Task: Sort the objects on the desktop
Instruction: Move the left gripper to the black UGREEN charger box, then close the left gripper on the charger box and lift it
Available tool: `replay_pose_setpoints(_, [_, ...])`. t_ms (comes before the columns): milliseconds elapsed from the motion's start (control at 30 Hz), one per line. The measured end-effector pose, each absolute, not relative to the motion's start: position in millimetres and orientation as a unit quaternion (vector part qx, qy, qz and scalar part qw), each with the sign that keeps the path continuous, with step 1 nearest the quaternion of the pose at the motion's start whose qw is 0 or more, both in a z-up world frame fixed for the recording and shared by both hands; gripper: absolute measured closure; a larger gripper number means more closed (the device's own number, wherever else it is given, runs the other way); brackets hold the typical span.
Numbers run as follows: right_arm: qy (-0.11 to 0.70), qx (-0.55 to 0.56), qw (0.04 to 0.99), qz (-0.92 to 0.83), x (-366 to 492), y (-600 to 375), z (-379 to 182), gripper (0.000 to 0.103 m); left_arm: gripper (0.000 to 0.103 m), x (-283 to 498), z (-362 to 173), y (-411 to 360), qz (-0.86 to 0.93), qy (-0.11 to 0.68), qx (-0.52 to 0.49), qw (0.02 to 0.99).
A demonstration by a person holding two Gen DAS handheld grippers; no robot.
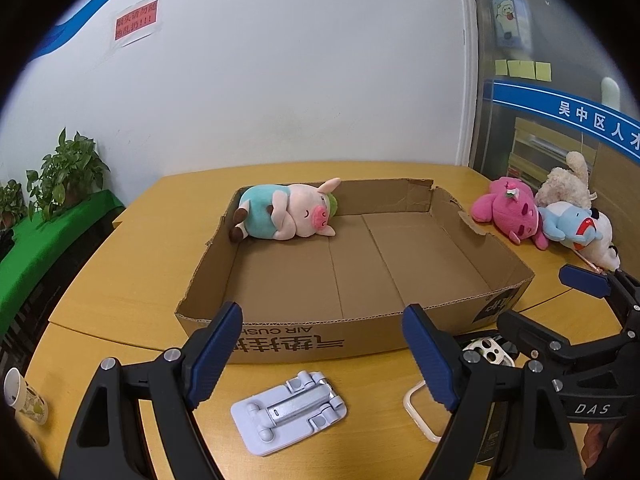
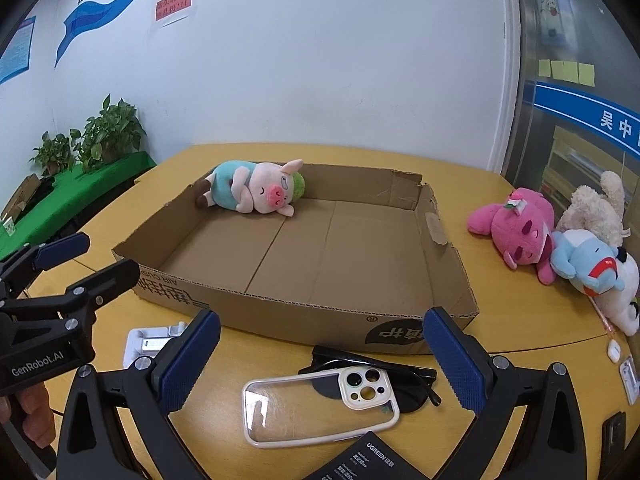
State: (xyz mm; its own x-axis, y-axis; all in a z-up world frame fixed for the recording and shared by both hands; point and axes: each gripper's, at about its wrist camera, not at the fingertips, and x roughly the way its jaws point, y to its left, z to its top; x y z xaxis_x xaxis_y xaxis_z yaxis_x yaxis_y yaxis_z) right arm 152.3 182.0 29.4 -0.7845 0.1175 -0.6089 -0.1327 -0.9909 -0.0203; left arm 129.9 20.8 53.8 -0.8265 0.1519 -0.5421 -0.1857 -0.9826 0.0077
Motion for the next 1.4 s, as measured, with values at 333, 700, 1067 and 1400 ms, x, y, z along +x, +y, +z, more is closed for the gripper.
replay_pose_setpoints(333, [0.013, -0.325, 0.058, 0.944, 162.6, 190.7, 19.3, 0.0, 0.021, 133.0, 43.9, 30.7, 0.95, 0.044, -0.294, 0.095])
replay_pose_setpoints(700, [0.025, -0.39, 0.008, 0.92, 239.1, 229.4, -35.5, 0.0, 0.021, 134.5, 7.3, 72.4, 0.912, 0.058, -0.352, 0.201])
replay_pose_setpoints(1067, [0.1, -0.424, -0.011, 0.9, 259.2, 242.4, -83.3, 0.0, 0.022, 136.3, -54.9, 151.1, 0.827, 0.074, -0.439, 0.343])
replay_pose_setpoints(1400, [0.072, -0.444, -0.028, 0.893, 261.5, 226.5, -93.8, 0.0, 0.031, 140.8, -67.2, 155.3, 0.779, 0.014, -0.478, 0.406])
